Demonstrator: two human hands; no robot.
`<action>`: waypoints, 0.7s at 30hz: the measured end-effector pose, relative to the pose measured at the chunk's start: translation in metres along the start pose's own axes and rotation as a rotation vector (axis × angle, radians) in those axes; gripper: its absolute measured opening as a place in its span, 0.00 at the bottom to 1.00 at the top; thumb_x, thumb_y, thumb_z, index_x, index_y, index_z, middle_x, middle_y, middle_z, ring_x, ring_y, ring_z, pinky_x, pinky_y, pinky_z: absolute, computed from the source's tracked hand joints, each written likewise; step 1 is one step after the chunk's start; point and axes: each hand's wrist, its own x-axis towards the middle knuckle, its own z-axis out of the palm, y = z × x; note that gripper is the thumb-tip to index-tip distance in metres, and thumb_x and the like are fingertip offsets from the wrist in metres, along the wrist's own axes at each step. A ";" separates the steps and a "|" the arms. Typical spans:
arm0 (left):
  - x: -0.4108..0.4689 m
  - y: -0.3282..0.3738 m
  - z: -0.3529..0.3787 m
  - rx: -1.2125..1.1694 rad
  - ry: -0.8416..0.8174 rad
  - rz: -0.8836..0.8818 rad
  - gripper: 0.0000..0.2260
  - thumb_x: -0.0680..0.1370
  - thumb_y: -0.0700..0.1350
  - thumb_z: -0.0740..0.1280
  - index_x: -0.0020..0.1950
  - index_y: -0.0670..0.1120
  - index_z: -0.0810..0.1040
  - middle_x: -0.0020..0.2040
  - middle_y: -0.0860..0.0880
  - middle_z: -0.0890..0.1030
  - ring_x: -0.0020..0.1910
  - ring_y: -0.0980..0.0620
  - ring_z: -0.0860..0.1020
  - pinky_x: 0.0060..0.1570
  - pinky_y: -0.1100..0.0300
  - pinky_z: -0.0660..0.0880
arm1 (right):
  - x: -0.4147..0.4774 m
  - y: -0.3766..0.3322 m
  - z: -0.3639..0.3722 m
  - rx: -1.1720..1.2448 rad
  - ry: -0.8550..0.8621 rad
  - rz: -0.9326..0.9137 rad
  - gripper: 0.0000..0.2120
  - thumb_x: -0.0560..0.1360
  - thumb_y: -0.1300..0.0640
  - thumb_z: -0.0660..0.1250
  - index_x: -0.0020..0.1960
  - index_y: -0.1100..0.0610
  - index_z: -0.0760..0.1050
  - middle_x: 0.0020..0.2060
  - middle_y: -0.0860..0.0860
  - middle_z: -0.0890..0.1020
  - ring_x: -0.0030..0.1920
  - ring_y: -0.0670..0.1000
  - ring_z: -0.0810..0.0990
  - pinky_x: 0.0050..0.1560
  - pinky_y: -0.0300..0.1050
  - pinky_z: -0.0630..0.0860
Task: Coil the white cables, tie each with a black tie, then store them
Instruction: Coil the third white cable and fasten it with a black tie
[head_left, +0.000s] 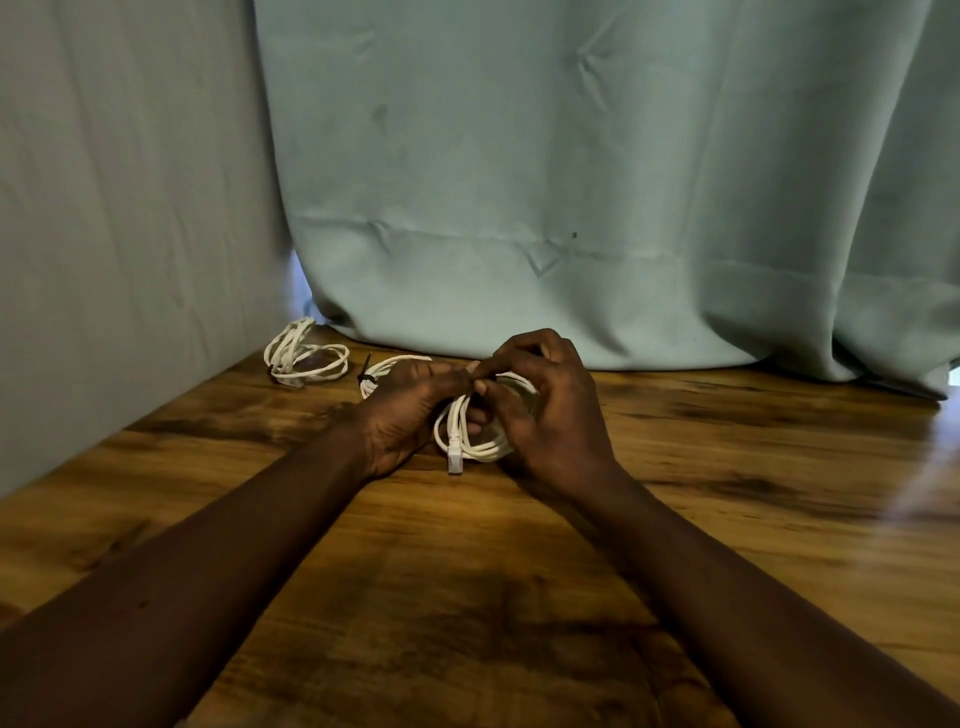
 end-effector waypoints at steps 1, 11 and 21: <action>-0.001 0.000 0.001 0.010 -0.005 0.013 0.08 0.80 0.41 0.68 0.51 0.38 0.83 0.39 0.40 0.84 0.34 0.50 0.83 0.40 0.55 0.83 | 0.000 0.000 0.000 0.062 0.025 0.044 0.04 0.76 0.57 0.74 0.50 0.50 0.85 0.51 0.45 0.78 0.56 0.46 0.77 0.54 0.36 0.73; -0.010 -0.002 0.009 0.554 0.015 0.438 0.07 0.80 0.44 0.72 0.57 0.46 0.86 0.45 0.48 0.88 0.44 0.53 0.85 0.45 0.57 0.80 | 0.009 0.003 -0.019 0.558 0.156 0.303 0.09 0.72 0.65 0.78 0.51 0.61 0.83 0.39 0.54 0.87 0.43 0.52 0.87 0.44 0.44 0.82; -0.014 -0.003 0.012 0.751 0.020 0.664 0.08 0.78 0.43 0.74 0.57 0.46 0.86 0.51 0.53 0.88 0.53 0.57 0.85 0.55 0.47 0.82 | 0.010 -0.001 -0.016 0.534 0.153 0.301 0.02 0.77 0.61 0.74 0.48 0.59 0.83 0.41 0.51 0.85 0.43 0.45 0.83 0.44 0.38 0.79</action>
